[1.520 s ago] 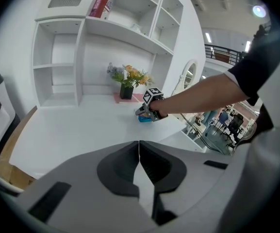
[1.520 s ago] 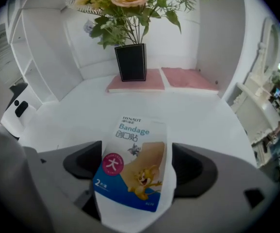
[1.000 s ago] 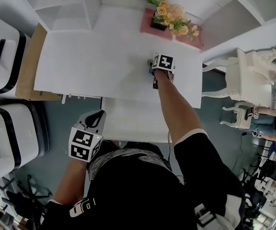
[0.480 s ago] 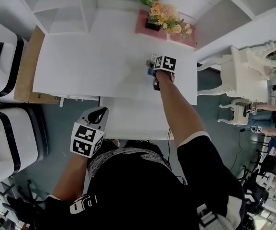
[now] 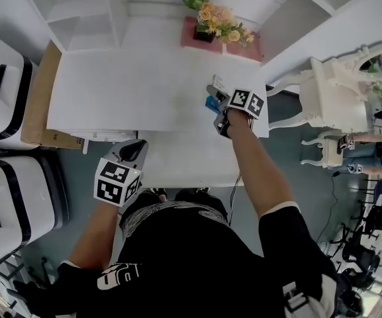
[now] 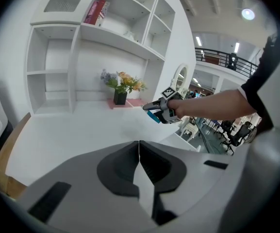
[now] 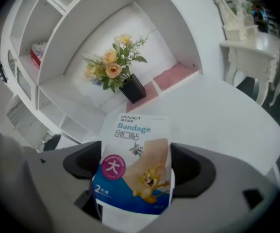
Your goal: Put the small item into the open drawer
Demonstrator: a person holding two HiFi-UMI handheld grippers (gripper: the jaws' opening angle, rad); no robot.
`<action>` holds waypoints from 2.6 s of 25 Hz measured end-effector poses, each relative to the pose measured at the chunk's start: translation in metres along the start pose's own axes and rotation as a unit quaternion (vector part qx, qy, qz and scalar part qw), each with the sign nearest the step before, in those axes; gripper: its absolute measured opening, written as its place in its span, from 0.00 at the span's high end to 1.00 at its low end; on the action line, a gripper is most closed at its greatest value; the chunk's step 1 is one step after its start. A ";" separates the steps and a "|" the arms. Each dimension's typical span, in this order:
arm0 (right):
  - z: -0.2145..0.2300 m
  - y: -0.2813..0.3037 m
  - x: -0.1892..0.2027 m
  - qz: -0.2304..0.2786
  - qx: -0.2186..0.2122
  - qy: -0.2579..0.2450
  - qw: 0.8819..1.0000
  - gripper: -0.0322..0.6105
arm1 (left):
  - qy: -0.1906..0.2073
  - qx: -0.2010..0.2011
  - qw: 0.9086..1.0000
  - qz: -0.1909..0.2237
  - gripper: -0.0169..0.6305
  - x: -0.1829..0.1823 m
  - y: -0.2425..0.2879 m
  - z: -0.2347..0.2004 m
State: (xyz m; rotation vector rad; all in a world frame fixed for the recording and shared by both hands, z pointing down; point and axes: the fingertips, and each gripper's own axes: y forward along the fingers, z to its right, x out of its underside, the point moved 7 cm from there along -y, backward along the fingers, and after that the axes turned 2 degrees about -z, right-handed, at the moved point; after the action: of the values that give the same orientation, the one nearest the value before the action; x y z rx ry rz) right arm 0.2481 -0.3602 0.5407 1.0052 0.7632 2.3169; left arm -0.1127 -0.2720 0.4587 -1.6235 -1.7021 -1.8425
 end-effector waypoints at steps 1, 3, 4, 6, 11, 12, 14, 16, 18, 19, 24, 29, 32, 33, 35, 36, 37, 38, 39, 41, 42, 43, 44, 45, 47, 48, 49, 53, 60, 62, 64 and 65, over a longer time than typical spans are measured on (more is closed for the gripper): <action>-0.003 -0.010 0.003 0.009 -0.017 0.010 1.000 0.27 | -0.001 0.004 1.000 0.000 0.95 -0.001 0.000 0.000; -0.009 -0.029 0.008 0.025 -0.046 0.024 0.998 0.27 | -0.006 0.017 1.000 -0.001 0.95 -0.002 0.002 0.003; -0.012 -0.038 0.011 0.033 -0.060 0.030 0.997 0.27 | -0.007 0.024 1.000 -0.002 0.95 -0.002 0.005 0.005; -0.017 -0.057 0.018 0.044 -0.082 0.035 0.995 0.27 | -0.006 0.035 0.999 -0.004 0.95 -0.004 0.009 0.010; -0.035 -0.095 0.032 0.057 -0.105 -0.010 0.993 0.27 | 0.008 0.043 0.999 0.003 0.95 -0.010 0.014 0.023; -0.038 -0.102 0.034 0.060 -0.108 -0.024 0.992 0.27 | 0.011 0.043 0.999 0.004 0.95 -0.011 0.015 0.026; -0.045 -0.117 0.037 0.066 -0.114 -0.050 0.990 0.27 | 0.016 0.041 0.999 0.005 0.95 -0.013 0.016 0.034; -0.050 -0.133 0.041 0.072 -0.119 -0.074 0.988 0.27 | 0.018 0.039 0.999 0.005 0.95 -0.013 0.017 0.043; -0.052 -0.147 0.045 0.076 -0.122 -0.097 0.985 0.27 | 0.018 0.037 0.999 0.005 0.95 -0.012 0.018 0.053; -0.052 -0.153 0.048 0.077 -0.124 -0.106 0.984 0.27 | 0.018 0.035 0.999 0.005 0.95 -0.011 0.019 0.058; -0.046 -0.175 0.067 0.066 -0.152 -0.115 0.979 0.27 | 0.016 0.025 1.000 0.006 0.95 -0.003 0.022 0.084; -0.030 -0.180 0.092 0.035 -0.151 -0.148 0.977 0.27 | 0.010 0.015 1.000 0.001 0.95 0.008 0.022 0.111; -0.016 -0.178 0.110 0.010 -0.153 -0.152 0.976 0.27 | 0.010 0.010 1.000 0.000 0.95 0.015 0.021 0.125; -0.012 -0.177 0.116 0.002 -0.154 -0.151 0.976 0.27 | 0.009 0.007 1.000 -0.001 0.95 0.017 0.021 0.129; -0.003 -0.177 0.127 -0.014 -0.155 -0.151 0.976 0.27 | 0.005 0.004 1.000 -0.005 0.95 0.023 0.022 0.136; 0.000 -0.176 0.131 -0.021 -0.154 -0.154 0.976 0.27 | 0.003 0.002 1.000 -0.008 0.95 0.026 0.023 0.139; 0.003 -0.174 0.136 -0.028 -0.153 -0.157 0.975 0.27 | 0.001 0.001 1.000 -0.011 0.95 0.029 0.024 0.141; 0.006 -0.171 0.142 -0.035 -0.151 -0.160 0.975 0.27 | 0.000 0.000 1.000 -0.014 0.95 0.033 0.025 0.144; 0.010 -0.168 0.148 -0.043 -0.150 -0.163 0.974 0.27 | -0.001 -0.001 1.000 -0.018 0.95 0.036 0.025 0.146; 0.018 -0.161 0.159 -0.058 -0.146 -0.163 0.974 0.27 | -0.001 -0.001 1.000 -0.024 0.95 0.041 0.026 0.152; 0.022 -0.158 0.164 -0.065 -0.144 -0.162 0.974 0.27 | -0.001 0.000 1.000 -0.027 0.95 0.043 0.027 0.155; 0.027 -0.155 0.168 -0.072 -0.140 -0.163 0.974 0.27 | -0.002 -0.001 1.000 -0.029 0.95 0.044 0.027 0.157; 0.031 -0.152 0.172 -0.080 -0.135 -0.164 0.974 0.27 | -0.003 -0.002 0.999 -0.032 0.95 0.045 0.028 0.158; 0.036 -0.148 0.176 -0.088 -0.129 -0.168 0.973 0.27 | -0.005 -0.003 0.999 -0.033 0.95 0.047 0.028 0.158; 0.043 -0.139 0.183 -0.105 -0.120 -0.174 0.972 0.27 | -0.009 -0.007 0.999 -0.037 0.95 0.050 0.028 0.157; 0.045 -0.135 0.188 -0.115 -0.120 -0.174 0.971 0.27 | -0.011 -0.009 0.999 -0.039 0.95 0.052 0.028 0.157; 0.045 -0.131 0.192 -0.125 -0.122 -0.175 0.969 0.27 | -0.012 -0.010 0.999 -0.042 0.95 0.054 0.027 0.157; 0.051 -0.108 0.205 -0.159 -0.111 -0.203 0.960 0.27 | -0.015 -0.006 0.998 -0.056 0.95 0.060 0.027 0.157; 0.053 -0.070 0.218 -0.208 -0.082 -0.339 0.914 0.27 | -0.022 -0.021 0.998 -0.059 0.95 0.062 0.018 0.137; 0.057 -0.059 0.224 -0.227 -0.073 -0.383 0.892 0.27 | -0.024 -0.025 0.998 -0.057 0.95 0.060 0.015 0.131; 0.062 -0.047 0.229 -0.244 -0.067 -0.416 0.874 0.27 | -0.027 -0.029 0.998 -0.054 0.95 0.059 0.013 0.126; 0.066 -0.040 0.231 -0.250 -0.065 -0.427 0.867 0.27 | -0.029 -0.031 0.998 -0.054 0.95 0.060 0.012 0.124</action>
State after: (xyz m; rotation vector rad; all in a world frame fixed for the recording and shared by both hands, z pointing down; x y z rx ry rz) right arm 0.1676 -0.1663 0.6643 1.3981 0.4063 1.2555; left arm -0.0561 -0.1485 0.4826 -1.6557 -1.8061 -1.9338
